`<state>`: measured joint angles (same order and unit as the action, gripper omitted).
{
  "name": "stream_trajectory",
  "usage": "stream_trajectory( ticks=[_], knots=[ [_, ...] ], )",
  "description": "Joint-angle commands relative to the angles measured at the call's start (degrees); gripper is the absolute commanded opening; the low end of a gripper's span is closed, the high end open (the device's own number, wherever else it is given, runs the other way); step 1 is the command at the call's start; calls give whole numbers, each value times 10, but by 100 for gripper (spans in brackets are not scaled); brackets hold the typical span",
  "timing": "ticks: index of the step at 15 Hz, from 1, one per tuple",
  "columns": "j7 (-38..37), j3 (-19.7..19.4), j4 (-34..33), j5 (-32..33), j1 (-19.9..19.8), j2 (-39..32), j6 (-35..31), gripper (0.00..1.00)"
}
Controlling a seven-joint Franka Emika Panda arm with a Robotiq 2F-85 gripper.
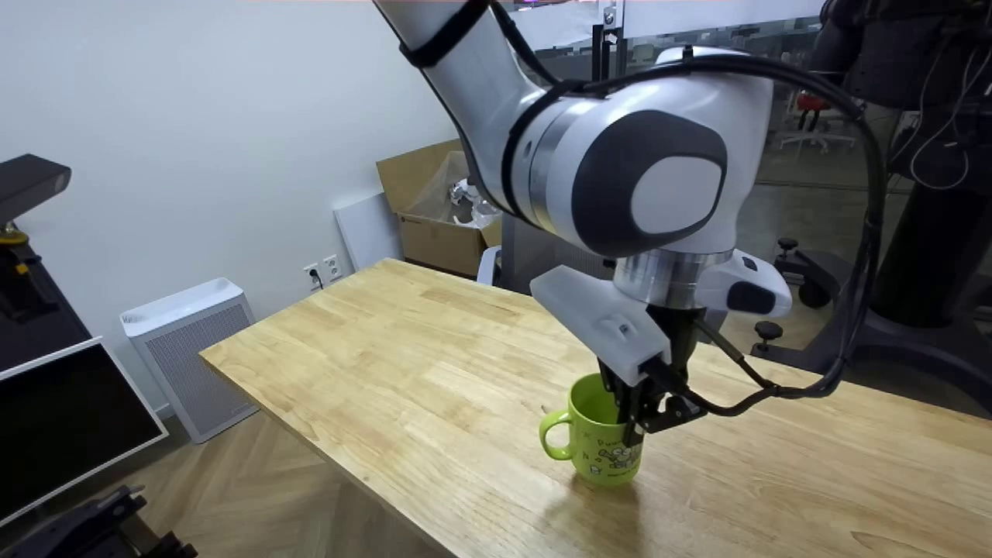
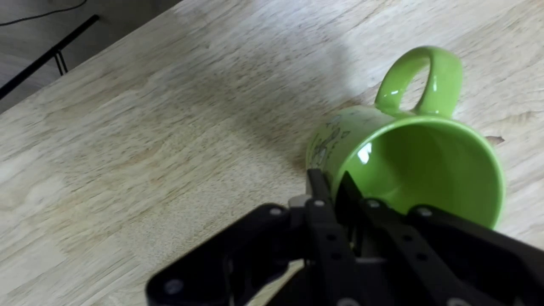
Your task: Move the mug backward
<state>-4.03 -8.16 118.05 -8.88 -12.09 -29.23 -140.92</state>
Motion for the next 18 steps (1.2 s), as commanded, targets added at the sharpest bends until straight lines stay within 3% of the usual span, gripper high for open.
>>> stream_trajectory(
  ticks=[1,18],
  knots=[
    [10,6,1,-14,-10,7,6,3],
    [-1,1,-12,-13,-16,-31,7,3]
  ],
)
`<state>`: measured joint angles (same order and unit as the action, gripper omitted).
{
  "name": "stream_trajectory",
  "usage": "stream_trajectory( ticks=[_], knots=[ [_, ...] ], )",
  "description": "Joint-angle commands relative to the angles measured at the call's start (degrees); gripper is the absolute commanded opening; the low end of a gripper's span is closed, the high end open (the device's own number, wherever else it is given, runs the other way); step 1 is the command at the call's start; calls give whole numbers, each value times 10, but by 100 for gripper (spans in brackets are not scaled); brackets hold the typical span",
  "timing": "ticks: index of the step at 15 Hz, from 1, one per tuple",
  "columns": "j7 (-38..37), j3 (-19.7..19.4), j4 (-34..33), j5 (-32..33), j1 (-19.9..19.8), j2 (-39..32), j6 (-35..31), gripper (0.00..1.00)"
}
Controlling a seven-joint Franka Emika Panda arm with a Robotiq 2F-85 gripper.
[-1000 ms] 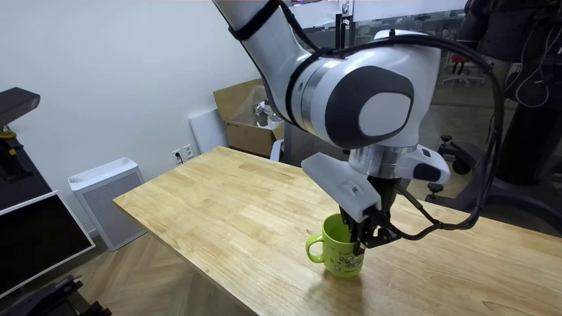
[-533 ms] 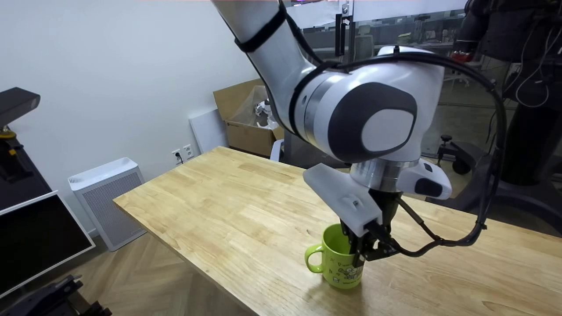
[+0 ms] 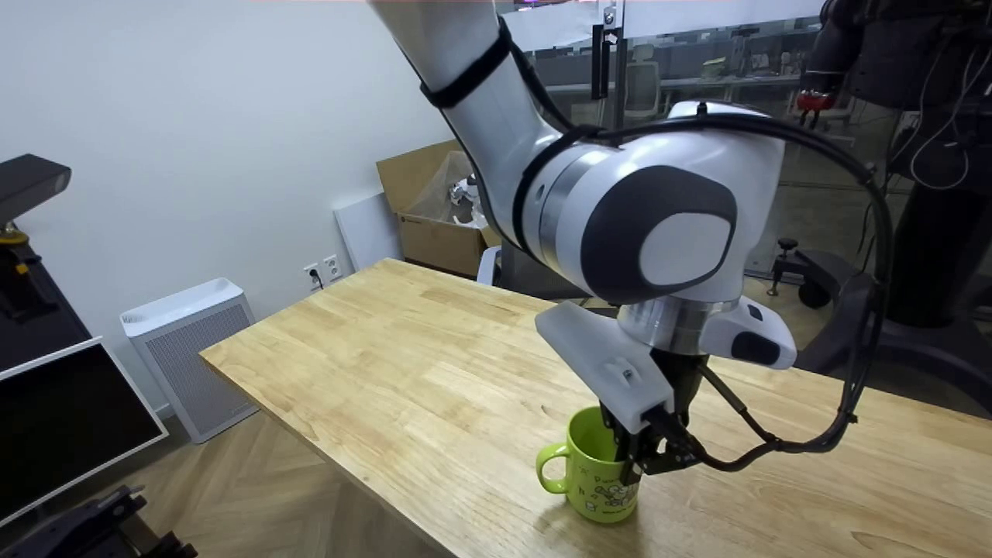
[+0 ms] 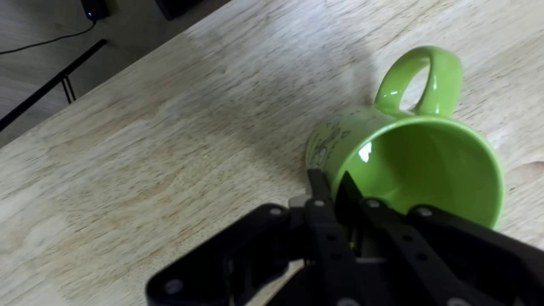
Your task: Move the mug backward
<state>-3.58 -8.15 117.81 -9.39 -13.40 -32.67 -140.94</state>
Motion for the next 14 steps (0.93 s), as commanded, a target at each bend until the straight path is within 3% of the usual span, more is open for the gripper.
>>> stream_trajectory(
  ticks=[1,7,8,10,14],
  knots=[
    [-5,1,-11,-8,-3,2,8,3],
    [-10,-2,-14,-5,-1,-2,10,3],
    [-12,-2,-14,-5,-1,-2,10,35],
    [-13,-3,-15,-4,0,-3,11,41],
    [-14,-5,-20,-3,0,-4,13,69]
  ],
)
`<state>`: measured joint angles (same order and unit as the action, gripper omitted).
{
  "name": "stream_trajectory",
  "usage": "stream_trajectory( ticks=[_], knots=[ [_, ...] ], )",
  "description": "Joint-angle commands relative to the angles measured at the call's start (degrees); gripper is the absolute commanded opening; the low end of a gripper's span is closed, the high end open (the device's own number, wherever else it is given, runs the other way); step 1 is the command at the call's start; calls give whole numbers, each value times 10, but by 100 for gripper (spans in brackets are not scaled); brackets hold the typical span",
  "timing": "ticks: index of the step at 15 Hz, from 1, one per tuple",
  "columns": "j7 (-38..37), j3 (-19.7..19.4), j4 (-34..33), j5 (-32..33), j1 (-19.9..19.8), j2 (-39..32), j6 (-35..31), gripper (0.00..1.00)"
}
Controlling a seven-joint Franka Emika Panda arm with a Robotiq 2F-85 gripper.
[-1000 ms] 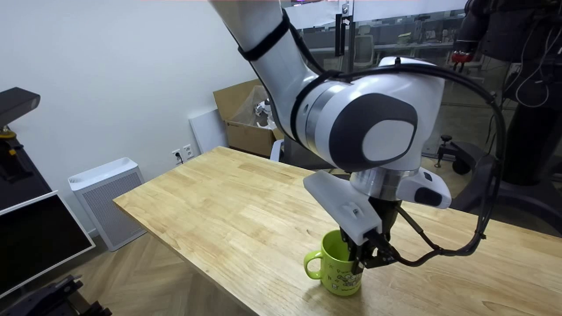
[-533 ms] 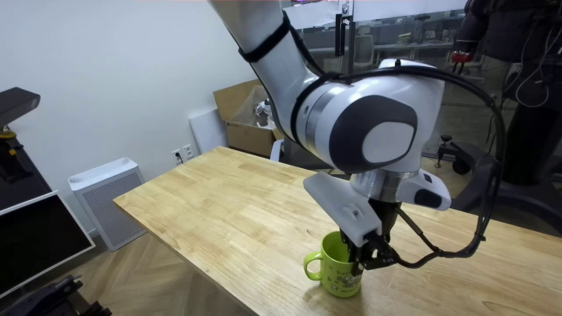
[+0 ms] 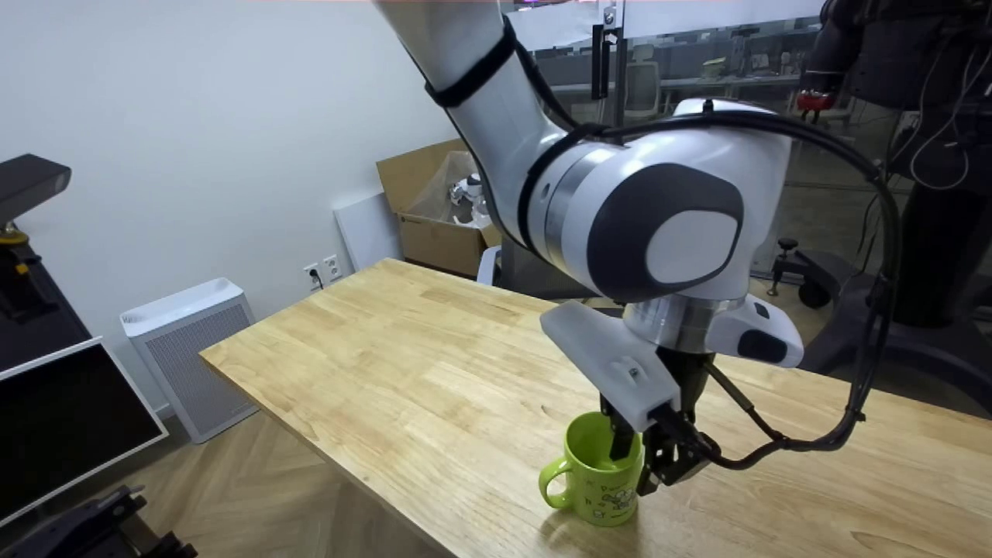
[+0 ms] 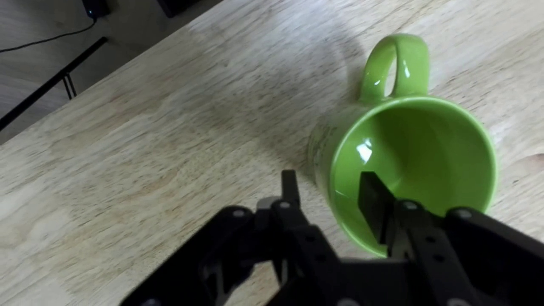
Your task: Move the mug backward
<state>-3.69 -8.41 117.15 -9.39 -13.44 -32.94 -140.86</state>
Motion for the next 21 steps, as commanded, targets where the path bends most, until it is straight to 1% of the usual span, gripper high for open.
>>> stream_trajectory(
  ticks=[1,2,4,5,11,15,18,19,21],
  knots=[
    [-14,-3,-15,-3,1,-2,12,75],
    [-15,-4,-16,-2,1,-2,13,83],
    [-17,-6,-19,0,3,0,17,95],
    [-20,-8,-20,4,5,3,19,99],
    [-60,-27,-47,39,36,41,57,100],
    [-88,-32,-69,70,55,73,87,100],
    [-101,-31,-84,87,63,86,117,100],
    [-75,-22,-75,74,50,77,93,100],
    [-78,-21,-79,79,53,83,104,100]
  ],
)
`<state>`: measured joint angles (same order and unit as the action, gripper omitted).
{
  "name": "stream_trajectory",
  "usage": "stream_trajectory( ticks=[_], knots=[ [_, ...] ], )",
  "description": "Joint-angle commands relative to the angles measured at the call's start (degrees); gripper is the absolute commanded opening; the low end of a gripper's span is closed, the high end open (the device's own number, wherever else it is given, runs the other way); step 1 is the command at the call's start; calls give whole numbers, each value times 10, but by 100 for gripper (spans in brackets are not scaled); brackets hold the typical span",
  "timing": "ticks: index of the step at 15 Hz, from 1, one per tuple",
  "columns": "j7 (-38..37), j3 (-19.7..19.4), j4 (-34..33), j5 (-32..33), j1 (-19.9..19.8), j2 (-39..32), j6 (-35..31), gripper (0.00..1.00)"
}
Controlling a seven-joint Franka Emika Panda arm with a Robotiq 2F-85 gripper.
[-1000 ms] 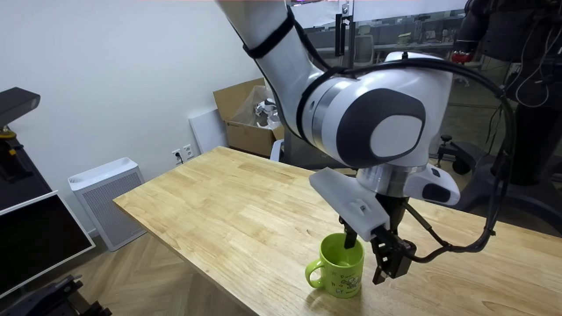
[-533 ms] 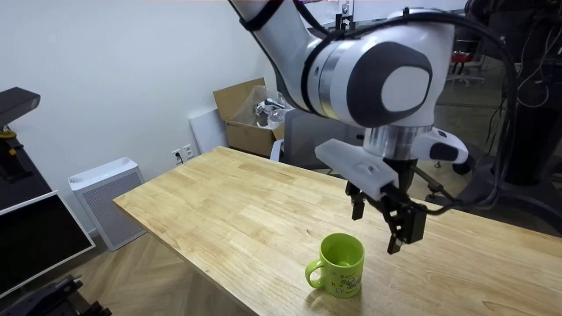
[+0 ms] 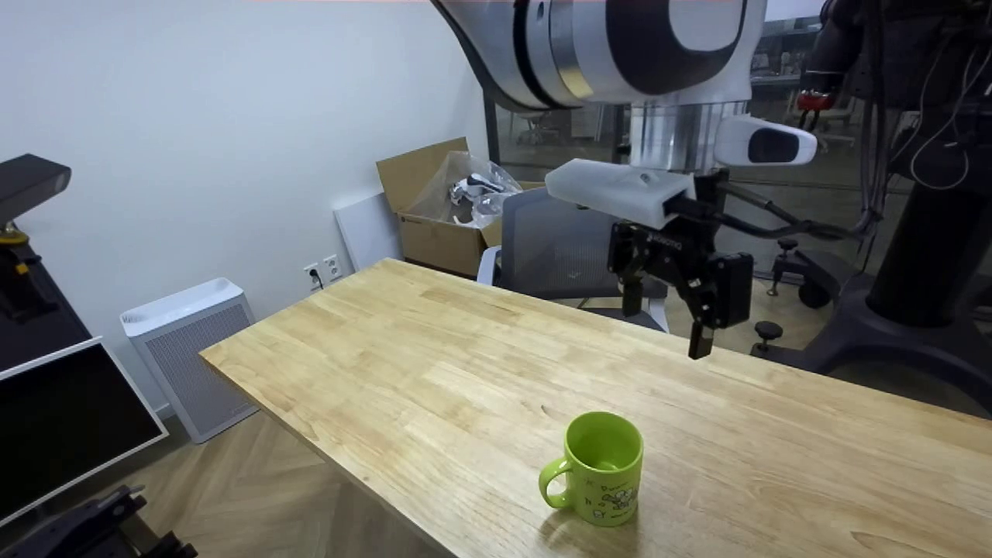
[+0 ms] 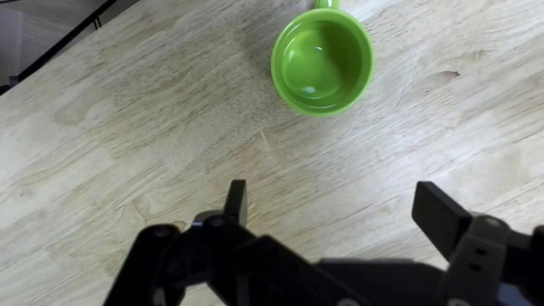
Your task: Move the mug backward
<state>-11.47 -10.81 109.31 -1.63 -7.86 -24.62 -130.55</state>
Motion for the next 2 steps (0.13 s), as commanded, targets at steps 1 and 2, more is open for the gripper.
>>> stream_trajectory(
  ticks=[1,2],
  knots=[
    [-1,3,-1,3,-2,0,1,100],
    [-1,2,-1,3,-2,0,1,100]
  ],
)
